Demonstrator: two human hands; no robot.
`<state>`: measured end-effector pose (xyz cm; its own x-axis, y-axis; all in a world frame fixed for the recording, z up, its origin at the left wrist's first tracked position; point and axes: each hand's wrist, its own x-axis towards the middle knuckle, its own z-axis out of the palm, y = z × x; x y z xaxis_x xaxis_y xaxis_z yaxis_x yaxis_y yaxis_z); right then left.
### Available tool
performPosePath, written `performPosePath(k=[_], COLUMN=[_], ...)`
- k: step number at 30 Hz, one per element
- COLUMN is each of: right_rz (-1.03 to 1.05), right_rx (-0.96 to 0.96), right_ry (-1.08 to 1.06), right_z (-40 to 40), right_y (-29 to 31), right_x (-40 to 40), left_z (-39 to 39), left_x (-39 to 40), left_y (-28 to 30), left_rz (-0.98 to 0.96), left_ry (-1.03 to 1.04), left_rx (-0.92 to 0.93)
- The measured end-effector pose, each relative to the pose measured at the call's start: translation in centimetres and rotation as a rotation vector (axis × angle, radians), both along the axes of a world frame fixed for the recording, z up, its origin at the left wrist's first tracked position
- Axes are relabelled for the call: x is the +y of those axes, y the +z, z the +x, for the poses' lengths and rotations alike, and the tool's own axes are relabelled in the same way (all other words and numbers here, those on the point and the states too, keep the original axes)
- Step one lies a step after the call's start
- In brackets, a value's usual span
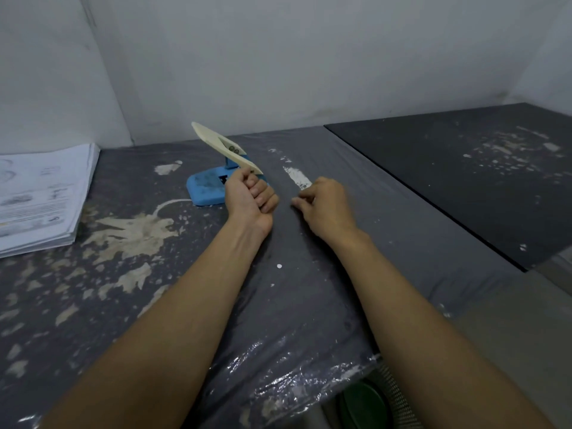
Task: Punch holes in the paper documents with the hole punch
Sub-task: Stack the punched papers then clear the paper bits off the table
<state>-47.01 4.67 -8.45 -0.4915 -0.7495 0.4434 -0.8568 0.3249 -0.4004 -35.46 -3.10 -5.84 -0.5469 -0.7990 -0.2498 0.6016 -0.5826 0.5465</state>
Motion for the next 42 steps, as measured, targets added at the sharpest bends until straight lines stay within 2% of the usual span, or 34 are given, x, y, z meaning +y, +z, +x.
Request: performPosePath(k=[5, 11, 12, 15, 17, 24, 30, 33, 37, 42], right_rz=[0.013, 0.072, 0.019, -0.336, -0.453, -0.316, -0.439, -0.525, -0.184, -0.024], right_rx=[-0.013, 0.085, 0.068, -0.006, -0.017, 0.010, -0.046, -0.147, -0.274, -0.239], right_ry=[-0.028, -0.056, -0.032, 0.160, 0.277, 0.462, 0.323, 0.106, -0.128, -0.134], right_z=[0.3, 0.8, 0.9, 1.5, 2.7, 4.4, 3.3, 0.7, -3.6, -4.7], right_y=[0.3, 0.4, 0.4, 1.0, 1.6, 1.0, 1.8, 2.9, 3.4, 1.9], right_x=[-0.6, -0.2, 0.0, 0.9, 1.4, 0.6, 1.3, 2.4, 4.1, 3.9], left_z=[-0.2, -0.3, -0.3, -0.6, -0.6, -0.7, -0.7, -0.8, -2.1, -4.1], left_x=[0.1, 0.2, 0.3, 0.5, 0.5, 0.8, 0.8, 0.7, 1.0, 0.1], left_y=[0.1, 0.4, 0.5, 0.7, 0.8, 0.9, 0.8, 0.9, 1.0, 1.6], left_rz=[0.012, 0.075, 0.087, 0.110, 0.143, 0.193, 0.232, 0.207, 0.152, 0.100], left_ry=[0.011, 0.029, 0.036, 0.076, 0.111, 0.147, 0.110, 0.097, 0.038, -0.012], left_rx=[-0.018, -0.009, -0.003, 0.011, 0.021, 0.098, 0.145, 0.151, 0.109, 0.065])
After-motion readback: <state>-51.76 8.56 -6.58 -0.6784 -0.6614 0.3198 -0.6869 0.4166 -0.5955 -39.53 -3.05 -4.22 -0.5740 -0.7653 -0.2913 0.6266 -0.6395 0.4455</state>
